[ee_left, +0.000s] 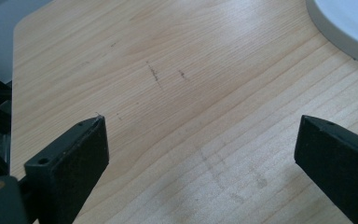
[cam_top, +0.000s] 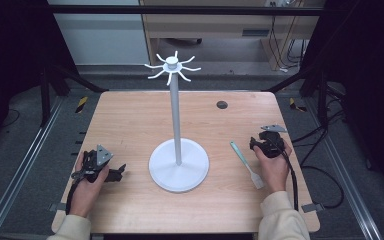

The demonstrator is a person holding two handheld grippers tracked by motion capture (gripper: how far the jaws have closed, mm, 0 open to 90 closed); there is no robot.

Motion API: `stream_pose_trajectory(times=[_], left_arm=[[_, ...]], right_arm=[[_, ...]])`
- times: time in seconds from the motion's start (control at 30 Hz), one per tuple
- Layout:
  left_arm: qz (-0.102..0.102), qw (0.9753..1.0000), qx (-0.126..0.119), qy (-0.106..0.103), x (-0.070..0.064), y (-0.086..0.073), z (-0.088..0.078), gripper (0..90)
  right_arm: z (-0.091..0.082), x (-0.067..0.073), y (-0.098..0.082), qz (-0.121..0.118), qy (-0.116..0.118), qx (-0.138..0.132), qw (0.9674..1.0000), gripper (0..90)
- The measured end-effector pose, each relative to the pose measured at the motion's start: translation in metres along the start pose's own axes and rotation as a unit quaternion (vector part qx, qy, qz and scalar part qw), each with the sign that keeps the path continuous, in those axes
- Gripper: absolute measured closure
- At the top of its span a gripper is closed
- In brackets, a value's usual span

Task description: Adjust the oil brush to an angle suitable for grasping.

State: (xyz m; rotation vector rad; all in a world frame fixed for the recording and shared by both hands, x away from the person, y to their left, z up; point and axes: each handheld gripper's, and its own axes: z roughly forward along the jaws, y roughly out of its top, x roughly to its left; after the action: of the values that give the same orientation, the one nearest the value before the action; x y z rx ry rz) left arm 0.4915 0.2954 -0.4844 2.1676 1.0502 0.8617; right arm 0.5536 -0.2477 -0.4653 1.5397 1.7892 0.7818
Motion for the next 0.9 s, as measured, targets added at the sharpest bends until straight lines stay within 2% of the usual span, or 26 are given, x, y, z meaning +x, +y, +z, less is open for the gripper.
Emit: stream_pose_trajectory(times=[0.03,0.07,0.23,0.3,0.33,0.37,0.4,0.43,0.47,0.57,0.73,0.9], left_arm=[[0.000,1.0000,0.000,0.000,0.000,0.000,0.000,2.5],[-0.001,1.0000,0.000,0.000,0.000,0.000,0.000,2.5],[-0.002,1.0000,-0.003,0.002,0.000,0.001,0.000,2.5],[-0.002,1.0000,-0.004,0.002,0.000,0.001,0.000,2.5],[-0.002,1.0000,-0.004,0.002,0.000,0.001,0.000,2.5],[-0.001,1.0000,-0.004,0.002,0.000,0.001,-0.001,2.5],[-0.001,1.0000,-0.004,0.002,0.000,0.001,-0.001,2.5],[0.000,1.0000,-0.004,0.002,0.000,0.001,-0.001,2.5],[0.002,1.0000,-0.003,0.002,0.000,0.001,-0.002,2.5],[0.000,1.0000,-0.004,0.001,0.000,0.001,-0.001,2.5],[0.003,1.0000,-0.004,-0.001,-0.001,0.001,-0.001,2.6],[0.006,1.0000,0.000,-0.002,-0.002,0.002,0.000,2.7]], right_arm=[[0.000,0.000,0.000,0.000,0.000,0.000,1.0000,38.1],[0.003,0.000,0.003,-0.016,0.000,0.019,0.9997,42.0],[0.006,0.007,0.005,-0.026,0.011,0.025,0.9993,55.8],[0.005,0.013,0.002,-0.034,0.021,0.032,0.9987,62.5],[0.005,0.013,0.002,-0.034,0.021,0.032,0.9987,62.5],[0.005,0.018,0.001,-0.041,0.032,0.033,0.9981,69.0],[0.005,0.018,0.001,-0.041,0.032,0.033,0.9981,69.0],[0.004,0.024,0.000,-0.055,0.040,0.036,0.9971,74.6],[0.004,0.024,0.000,-0.055,0.040,0.036,0.9971,74.6],[0.002,0.029,-0.001,-0.063,0.057,0.038,0.9957,82.4],[0.006,0.029,-0.003,-0.063,0.073,0.053,0.9939,89.3],[0.007,0.030,-0.004,-0.072,0.082,0.062,0.9920,90.0]])
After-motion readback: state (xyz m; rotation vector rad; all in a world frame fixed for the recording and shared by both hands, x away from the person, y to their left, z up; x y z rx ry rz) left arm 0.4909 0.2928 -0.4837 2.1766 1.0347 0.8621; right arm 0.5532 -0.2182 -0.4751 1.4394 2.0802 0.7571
